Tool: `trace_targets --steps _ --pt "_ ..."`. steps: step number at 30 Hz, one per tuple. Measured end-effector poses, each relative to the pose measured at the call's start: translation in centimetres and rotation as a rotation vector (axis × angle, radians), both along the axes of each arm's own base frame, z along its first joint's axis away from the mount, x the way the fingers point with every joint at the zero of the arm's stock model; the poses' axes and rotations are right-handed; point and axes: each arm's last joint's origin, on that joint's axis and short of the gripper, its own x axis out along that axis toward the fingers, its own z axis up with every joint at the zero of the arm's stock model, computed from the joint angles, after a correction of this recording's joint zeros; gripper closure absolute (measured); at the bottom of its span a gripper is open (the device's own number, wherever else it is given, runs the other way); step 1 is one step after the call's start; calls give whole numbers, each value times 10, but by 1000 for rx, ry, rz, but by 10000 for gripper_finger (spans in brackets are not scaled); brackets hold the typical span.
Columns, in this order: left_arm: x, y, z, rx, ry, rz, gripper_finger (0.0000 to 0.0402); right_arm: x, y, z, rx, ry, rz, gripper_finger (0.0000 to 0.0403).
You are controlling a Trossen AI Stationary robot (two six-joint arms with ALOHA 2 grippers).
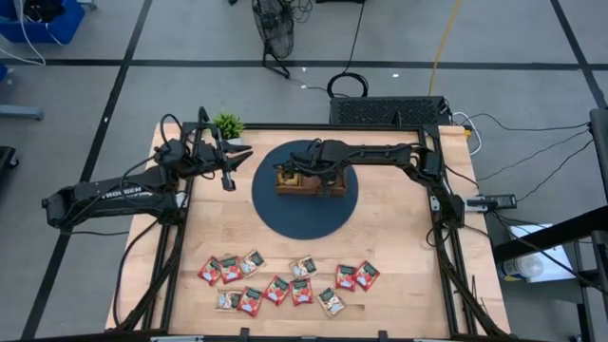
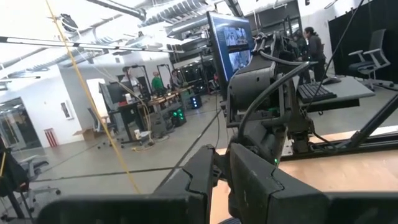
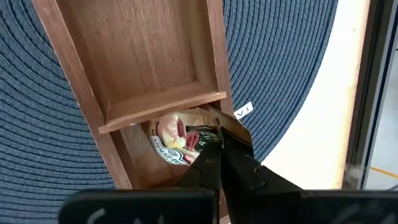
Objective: Pick & Place Tea
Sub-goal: Put the brown tea bag into the right section of the wooden organizer
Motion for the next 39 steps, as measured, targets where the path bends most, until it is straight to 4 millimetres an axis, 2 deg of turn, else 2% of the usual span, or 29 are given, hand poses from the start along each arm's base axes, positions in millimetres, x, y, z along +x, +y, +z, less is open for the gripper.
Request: trace_targets --steps 13,22,25,27,29,31,39 --pt "0 0 0 -6 -1 -1 339 -2 1 3 -4 5 1 392" --pt "0 0 0 -5 -4 -1 339 -9 3 37 -29 -110 0 354" --pt "0 0 0 -5 -4 -1 339 -14 6 48 13 -126 50 344" --pt "0 0 0 -8 -2 -2 339 -16 11 54 93 -144 85 350" --pt "0 0 0 -14 -3 -3 339 -17 16 56 159 -160 102 373" --pt "0 0 0 -21 -4 -4 339 -19 20 51 193 -147 139 394" --pt "0 0 0 -23 -3 -4 339 -30 20 1 222 -55 172 402"
